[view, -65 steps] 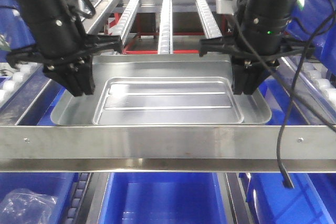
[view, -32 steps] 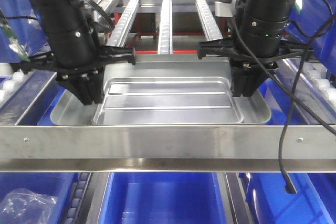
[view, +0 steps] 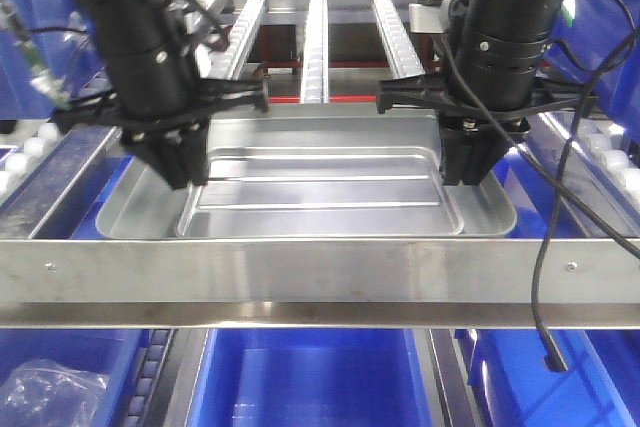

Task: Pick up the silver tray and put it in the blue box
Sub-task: 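Lower both grippers onto the two short edges of the silver tray, then close both grippers on the tray's short rims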

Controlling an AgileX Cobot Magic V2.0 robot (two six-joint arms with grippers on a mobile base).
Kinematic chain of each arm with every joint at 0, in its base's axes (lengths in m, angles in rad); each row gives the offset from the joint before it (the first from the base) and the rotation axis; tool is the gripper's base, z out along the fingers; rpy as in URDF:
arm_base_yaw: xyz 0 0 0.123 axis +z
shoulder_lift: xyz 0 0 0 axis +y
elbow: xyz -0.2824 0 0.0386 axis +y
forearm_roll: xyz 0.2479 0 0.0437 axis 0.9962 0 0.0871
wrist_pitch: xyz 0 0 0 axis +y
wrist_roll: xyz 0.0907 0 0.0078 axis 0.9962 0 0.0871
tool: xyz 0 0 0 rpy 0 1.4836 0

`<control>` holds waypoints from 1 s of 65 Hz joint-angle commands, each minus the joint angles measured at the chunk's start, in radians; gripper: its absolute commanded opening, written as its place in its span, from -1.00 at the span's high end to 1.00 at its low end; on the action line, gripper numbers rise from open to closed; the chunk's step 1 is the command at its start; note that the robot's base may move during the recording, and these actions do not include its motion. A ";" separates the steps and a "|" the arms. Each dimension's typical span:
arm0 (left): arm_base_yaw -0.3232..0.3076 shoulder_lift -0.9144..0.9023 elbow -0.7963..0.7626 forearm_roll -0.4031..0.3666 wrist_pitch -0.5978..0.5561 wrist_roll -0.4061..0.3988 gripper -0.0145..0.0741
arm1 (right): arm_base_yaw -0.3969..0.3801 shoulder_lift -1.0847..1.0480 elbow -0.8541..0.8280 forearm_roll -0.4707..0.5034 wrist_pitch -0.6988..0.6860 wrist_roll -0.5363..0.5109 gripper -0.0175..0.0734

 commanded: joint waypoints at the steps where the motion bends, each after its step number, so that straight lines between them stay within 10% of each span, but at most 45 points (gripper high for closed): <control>1: -0.008 -0.045 -0.056 0.011 0.005 -0.013 0.69 | 0.000 -0.055 -0.034 -0.006 -0.023 -0.001 0.49; 65: -0.010 -0.040 -0.026 0.035 0.003 -0.001 0.69 | 0.000 -0.055 -0.034 -0.006 -0.059 -0.001 0.49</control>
